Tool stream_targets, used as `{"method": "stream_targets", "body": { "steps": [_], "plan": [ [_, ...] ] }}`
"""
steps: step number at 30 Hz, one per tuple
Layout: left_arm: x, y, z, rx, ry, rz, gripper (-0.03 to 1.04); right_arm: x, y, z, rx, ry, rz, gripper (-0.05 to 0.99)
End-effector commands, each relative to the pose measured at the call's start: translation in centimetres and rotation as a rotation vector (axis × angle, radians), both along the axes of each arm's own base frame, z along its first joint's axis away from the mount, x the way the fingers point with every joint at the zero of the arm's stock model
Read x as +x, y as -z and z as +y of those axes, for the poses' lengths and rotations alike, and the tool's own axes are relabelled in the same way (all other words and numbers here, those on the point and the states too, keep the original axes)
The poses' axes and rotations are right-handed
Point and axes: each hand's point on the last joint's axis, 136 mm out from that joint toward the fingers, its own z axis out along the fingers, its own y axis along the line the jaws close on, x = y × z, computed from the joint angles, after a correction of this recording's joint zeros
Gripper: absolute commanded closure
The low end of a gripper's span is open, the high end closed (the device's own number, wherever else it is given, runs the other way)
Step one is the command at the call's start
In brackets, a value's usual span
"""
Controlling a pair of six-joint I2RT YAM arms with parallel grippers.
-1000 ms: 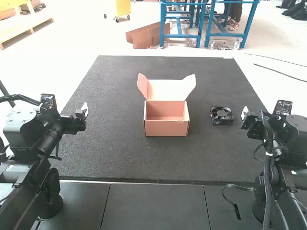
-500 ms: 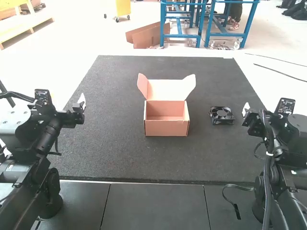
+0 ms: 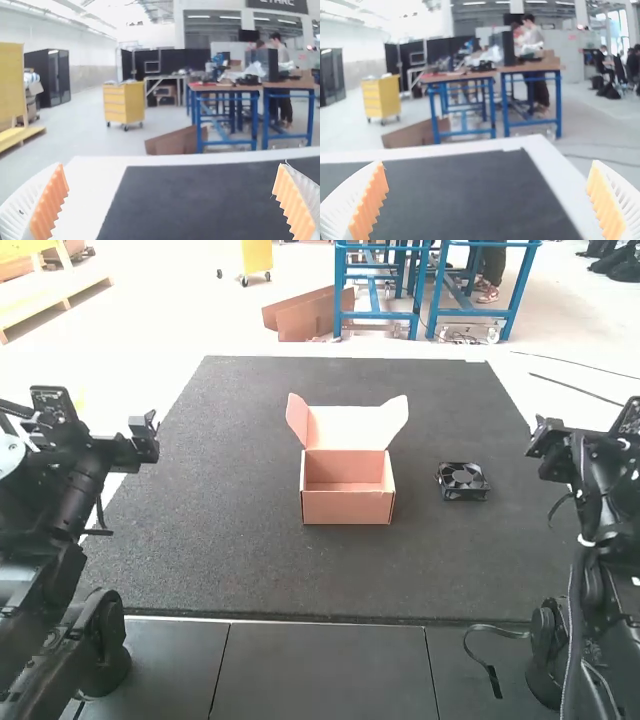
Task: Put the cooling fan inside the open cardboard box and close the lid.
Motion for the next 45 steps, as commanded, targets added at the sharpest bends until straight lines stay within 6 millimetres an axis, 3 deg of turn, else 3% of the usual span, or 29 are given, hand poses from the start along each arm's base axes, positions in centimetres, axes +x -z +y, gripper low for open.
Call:
{"method": "stream_targets", "body": {
  "steps": [1,8,14,17,23,31,36,45],
  "plan": [
    [1.1,-2.0,0.5,-0.004,-0.025,0.030,0.04,0.9,-1.9,-1.0,0.016,0.046,0.027,0.02],
    [5.8,-5.6,0.9,-0.009,-0.040,0.156,0.04,4.3,-5.3,-1.9,0.043,0.070,0.162,0.02],
    [9.7,-6.3,0.7,-0.013,-0.027,0.360,0.04,7.2,-5.1,-2.1,0.113,0.064,0.399,0.03],
    [10.1,-6.9,-1.5,-0.005,0.070,0.407,0.04,7.9,-6.1,-1.7,0.117,0.039,0.458,0.03],
    [9.7,-5.2,-4.9,-0.009,0.166,0.481,0.05,8.6,-5.8,-0.9,0.112,-0.006,0.542,0.03],
    [7.3,-4.7,-11.1,0.040,0.349,0.529,0.05,9.3,-0.6,-2.0,0.161,0.055,0.828,0.03],
    [5.4,-3.1,-14.3,0.045,0.451,0.591,0.05,8.8,3.0,-1.6,0.152,0.044,0.983,0.03],
    [3.4,0.0,-14.7,0.077,0.485,0.746,0.05,8.1,10.7,-1.1,0.119,-0.010,1.253,0.03]
  ]
}}
